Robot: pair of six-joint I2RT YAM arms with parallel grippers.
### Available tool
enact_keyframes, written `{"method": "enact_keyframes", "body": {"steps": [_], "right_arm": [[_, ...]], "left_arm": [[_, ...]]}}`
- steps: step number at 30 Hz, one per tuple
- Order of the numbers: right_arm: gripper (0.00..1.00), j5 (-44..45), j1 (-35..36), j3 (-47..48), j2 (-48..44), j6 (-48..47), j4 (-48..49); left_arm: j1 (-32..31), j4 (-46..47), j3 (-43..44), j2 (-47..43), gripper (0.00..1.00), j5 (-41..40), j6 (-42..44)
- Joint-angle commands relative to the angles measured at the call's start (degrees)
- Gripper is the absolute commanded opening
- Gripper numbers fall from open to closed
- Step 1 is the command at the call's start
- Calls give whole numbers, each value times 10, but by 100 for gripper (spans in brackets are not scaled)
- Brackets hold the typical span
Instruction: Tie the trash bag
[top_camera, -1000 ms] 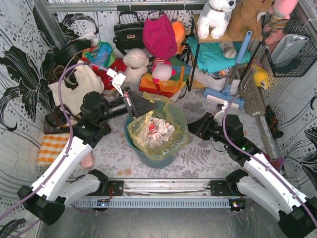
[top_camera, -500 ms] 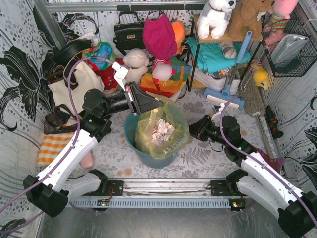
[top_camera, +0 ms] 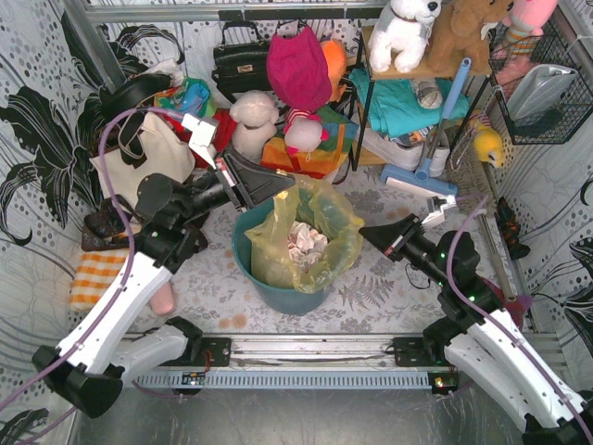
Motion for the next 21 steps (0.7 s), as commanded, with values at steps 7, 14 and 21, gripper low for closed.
{"method": "enact_keyframes", "body": {"steps": [7,14,21], "right_arm": [[0,-10,1,152,104,-82,126],[0,-108,1,267,274,-61,269],[0,-142,1,377,389,-56,321]], "left_arm": [[0,-258,-11,-96,7,-239,151],[0,-292,-15,-116,6,-303,168],[1,-210,-2,-82,6,-285,185]]}}
